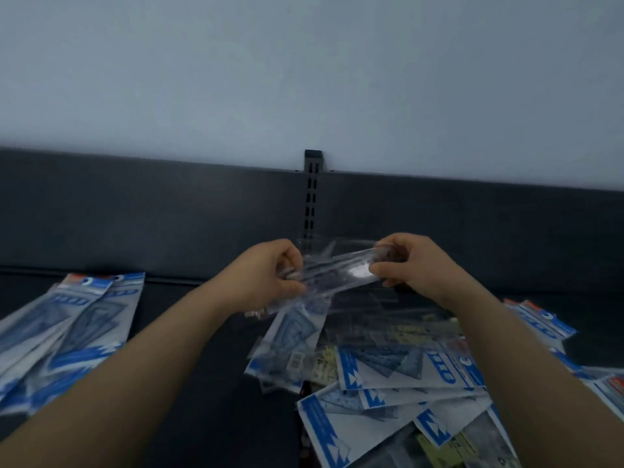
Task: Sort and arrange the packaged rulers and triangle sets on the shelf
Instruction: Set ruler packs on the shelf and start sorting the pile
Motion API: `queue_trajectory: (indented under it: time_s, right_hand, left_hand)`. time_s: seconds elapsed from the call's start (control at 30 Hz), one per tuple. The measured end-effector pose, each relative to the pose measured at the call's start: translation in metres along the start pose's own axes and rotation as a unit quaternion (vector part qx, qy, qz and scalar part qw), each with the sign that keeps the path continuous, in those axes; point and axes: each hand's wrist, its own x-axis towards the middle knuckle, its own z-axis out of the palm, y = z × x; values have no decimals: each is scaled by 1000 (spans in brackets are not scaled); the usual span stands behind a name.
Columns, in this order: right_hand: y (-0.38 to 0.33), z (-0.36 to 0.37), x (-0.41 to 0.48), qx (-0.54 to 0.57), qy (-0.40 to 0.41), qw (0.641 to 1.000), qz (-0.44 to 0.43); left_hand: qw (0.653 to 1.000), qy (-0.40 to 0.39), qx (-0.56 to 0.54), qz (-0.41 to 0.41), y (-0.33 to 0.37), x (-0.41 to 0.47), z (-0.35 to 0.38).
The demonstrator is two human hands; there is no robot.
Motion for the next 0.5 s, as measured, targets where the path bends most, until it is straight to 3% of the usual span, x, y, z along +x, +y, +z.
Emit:
queue_trajectory:
  time_s: [0.13, 0.2, 0.5]
  right_hand:
    - [-16, 21, 15, 14, -38, 999, -27]
    - [-39, 69, 21, 23, -110, 992, -60]
    - [-99, 180, 22, 27, -173, 977, -123]
  left_hand:
    - [999, 31, 18, -36, -9, -21, -25]
    - [988, 116, 30, -95, -30, -70, -49]
    - [965, 190, 42, -176, -86, -159, -107]
